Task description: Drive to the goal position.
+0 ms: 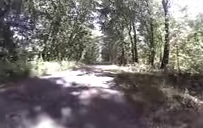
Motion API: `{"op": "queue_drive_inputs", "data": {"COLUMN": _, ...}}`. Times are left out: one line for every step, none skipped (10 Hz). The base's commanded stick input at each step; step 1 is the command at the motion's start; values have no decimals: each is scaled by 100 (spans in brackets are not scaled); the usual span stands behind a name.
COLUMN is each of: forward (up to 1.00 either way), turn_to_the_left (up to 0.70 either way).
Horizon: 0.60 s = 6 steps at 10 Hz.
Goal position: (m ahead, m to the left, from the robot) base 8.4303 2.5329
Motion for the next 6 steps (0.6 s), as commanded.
{"op": "queue_drive_inputs", "data": {"forward": 45, "turn_to_the_left": 0}}
{"op": "queue_drive_inputs", "data": {"forward": 45, "turn_to_the_left": 0}}
{"op": "queue_drive_inputs", "data": {"forward": 45, "turn_to_the_left": 0}}
{"op": "queue_drive_inputs", "data": {"forward": 45, "turn_to_the_left": 0}}
{"op": "queue_drive_inputs", "data": {"forward": 45, "turn_to_the_left": 0}}
{"op": "queue_drive_inputs", "data": {"forward": 45, "turn_to_the_left": 0}}
